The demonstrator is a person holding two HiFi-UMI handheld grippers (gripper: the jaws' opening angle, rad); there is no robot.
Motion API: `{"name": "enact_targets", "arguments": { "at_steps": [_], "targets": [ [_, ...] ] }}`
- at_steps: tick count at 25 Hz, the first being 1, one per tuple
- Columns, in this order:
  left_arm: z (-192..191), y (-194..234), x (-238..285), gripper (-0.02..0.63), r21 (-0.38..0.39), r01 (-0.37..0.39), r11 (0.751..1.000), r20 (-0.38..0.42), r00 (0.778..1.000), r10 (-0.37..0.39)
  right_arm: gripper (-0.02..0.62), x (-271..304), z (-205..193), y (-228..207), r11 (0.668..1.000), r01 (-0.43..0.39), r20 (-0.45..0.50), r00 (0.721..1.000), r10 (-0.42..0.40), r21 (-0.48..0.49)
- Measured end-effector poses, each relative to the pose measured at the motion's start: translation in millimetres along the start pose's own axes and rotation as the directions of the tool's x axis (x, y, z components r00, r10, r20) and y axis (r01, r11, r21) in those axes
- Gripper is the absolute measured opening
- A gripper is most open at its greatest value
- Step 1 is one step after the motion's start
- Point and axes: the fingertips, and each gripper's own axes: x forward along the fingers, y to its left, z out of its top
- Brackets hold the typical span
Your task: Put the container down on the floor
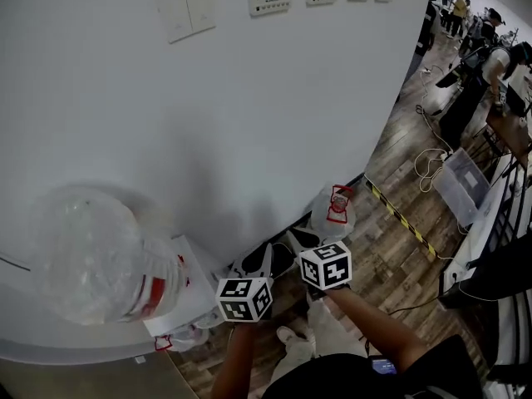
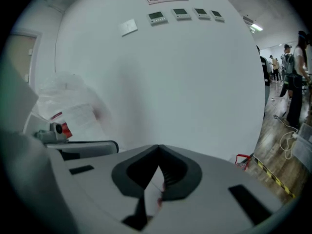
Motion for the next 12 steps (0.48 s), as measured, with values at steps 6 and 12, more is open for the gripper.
{"name": "enact_targets", "arguments": {
  "at_steps": [6,12],
  "targets": [
    [16.2,-20.3,-32.1,0.018,0.045,0.004,0.999,0.045,0.999,-0.006,0.029,-34.7,17.7,22.0,0.998,-0.024,0.049,0.998,0.026,-0.054],
    [35.7,-38.4,-54.8,0.018,0.046,-0.006,0.999,0.091,0.996,0.002,0.029,-68.5,38.4,37.9,0.993,-0.055,0.103,0.993,0.065,-0.105]
  ]
}}
